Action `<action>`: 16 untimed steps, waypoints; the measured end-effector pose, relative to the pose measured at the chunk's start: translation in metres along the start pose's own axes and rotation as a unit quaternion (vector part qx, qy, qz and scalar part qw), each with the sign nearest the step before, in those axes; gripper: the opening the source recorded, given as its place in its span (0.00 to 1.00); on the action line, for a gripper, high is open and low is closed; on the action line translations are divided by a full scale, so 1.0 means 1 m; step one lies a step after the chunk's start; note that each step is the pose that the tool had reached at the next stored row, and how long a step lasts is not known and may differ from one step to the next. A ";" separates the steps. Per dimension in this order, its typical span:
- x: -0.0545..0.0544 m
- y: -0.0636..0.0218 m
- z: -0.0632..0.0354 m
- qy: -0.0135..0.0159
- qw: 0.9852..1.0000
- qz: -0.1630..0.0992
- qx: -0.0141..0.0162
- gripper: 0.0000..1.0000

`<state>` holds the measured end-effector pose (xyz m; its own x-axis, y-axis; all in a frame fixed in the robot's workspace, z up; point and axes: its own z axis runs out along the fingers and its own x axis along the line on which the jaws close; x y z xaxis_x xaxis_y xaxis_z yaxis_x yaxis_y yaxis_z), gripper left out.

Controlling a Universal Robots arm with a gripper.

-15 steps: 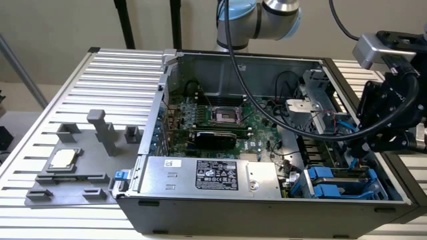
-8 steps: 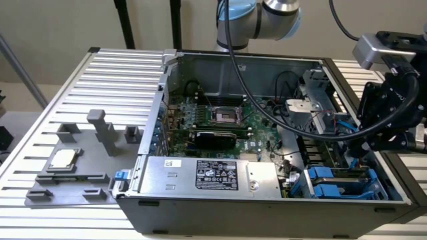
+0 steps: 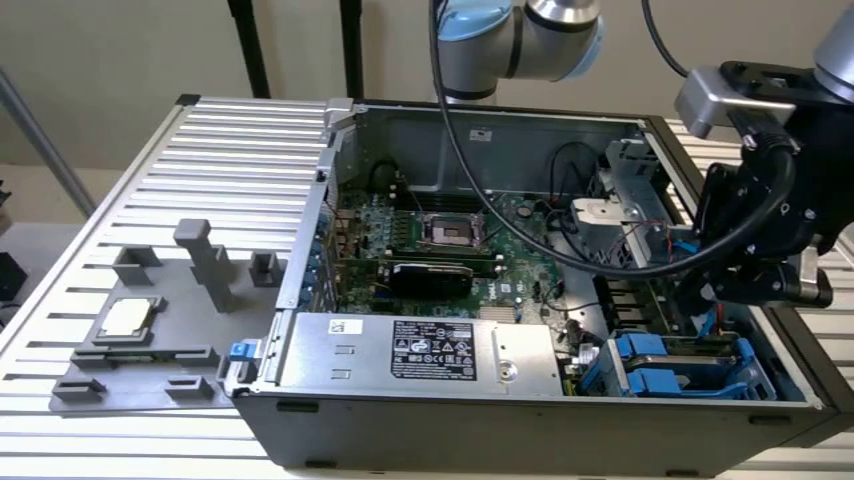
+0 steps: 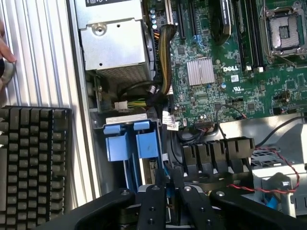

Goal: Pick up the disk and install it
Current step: 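Insert the second disk wire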

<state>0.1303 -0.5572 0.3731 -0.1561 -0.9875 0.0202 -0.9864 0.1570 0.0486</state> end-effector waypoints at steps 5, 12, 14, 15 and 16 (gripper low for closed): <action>0.006 0.0050 0.0035 -0.002 1.000 -0.004 0.007 0.16; 0.009 0.0044 0.0099 -0.005 1.000 -0.017 0.016 0.16; 0.009 0.0041 0.0118 -0.005 1.000 -0.021 0.019 0.16; 0.009 0.0039 0.0128 -0.005 1.000 -0.024 0.020 0.16; 0.009 0.0036 0.0137 -0.005 0.999 -0.026 0.021 0.16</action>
<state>0.1246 -0.5657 0.3597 -0.1056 -0.9944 0.0086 -0.9944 0.1056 0.0074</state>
